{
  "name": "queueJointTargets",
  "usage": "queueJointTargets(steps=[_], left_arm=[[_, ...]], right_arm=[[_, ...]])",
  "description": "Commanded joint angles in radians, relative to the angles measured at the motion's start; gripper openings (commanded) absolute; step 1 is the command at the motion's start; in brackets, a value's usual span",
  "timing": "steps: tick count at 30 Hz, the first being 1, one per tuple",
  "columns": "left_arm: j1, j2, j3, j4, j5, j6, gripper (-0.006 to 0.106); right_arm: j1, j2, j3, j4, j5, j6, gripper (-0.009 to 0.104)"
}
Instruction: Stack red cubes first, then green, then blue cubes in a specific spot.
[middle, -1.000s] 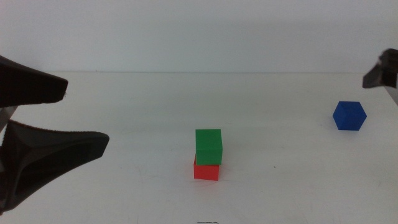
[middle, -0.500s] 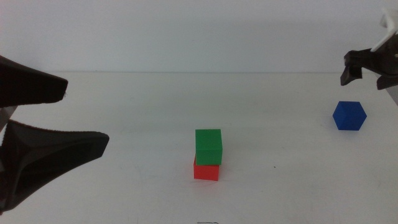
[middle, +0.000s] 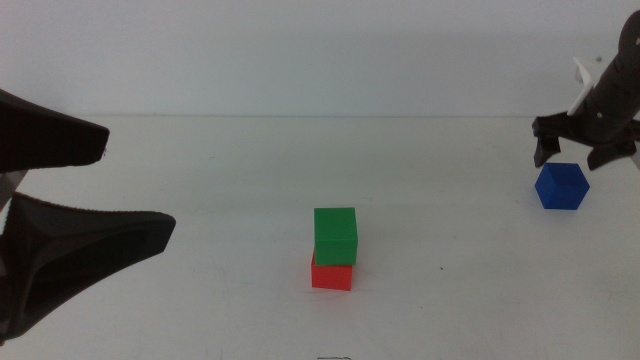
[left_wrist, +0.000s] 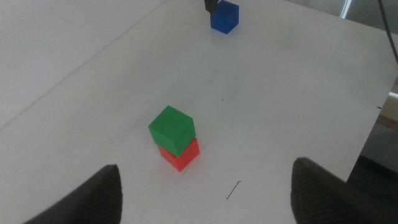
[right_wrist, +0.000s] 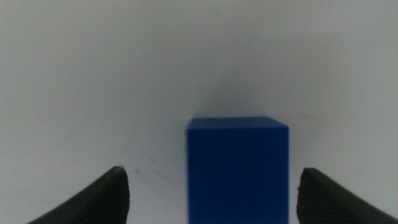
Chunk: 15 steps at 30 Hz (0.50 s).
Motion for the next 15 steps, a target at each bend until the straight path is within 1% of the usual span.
queueJointTargets(steps=[1,11,15], left_arm=[[0.000,-0.001,-0.022,-0.053,-0.063,-0.001,0.092],[0.000,-0.001,-0.022,-0.053,-0.064,-0.001,0.092],[0.000,-0.001,-0.022,-0.053,-0.064,-0.001,0.092]], right_arm=[[-0.021,-0.045,-0.036,-0.018,-0.010,0.014,0.094],[-0.035,0.006,-0.036,-0.024,-0.016,0.029,0.094],[-0.035,0.023,-0.036,-0.030,-0.032,0.019,0.090]])
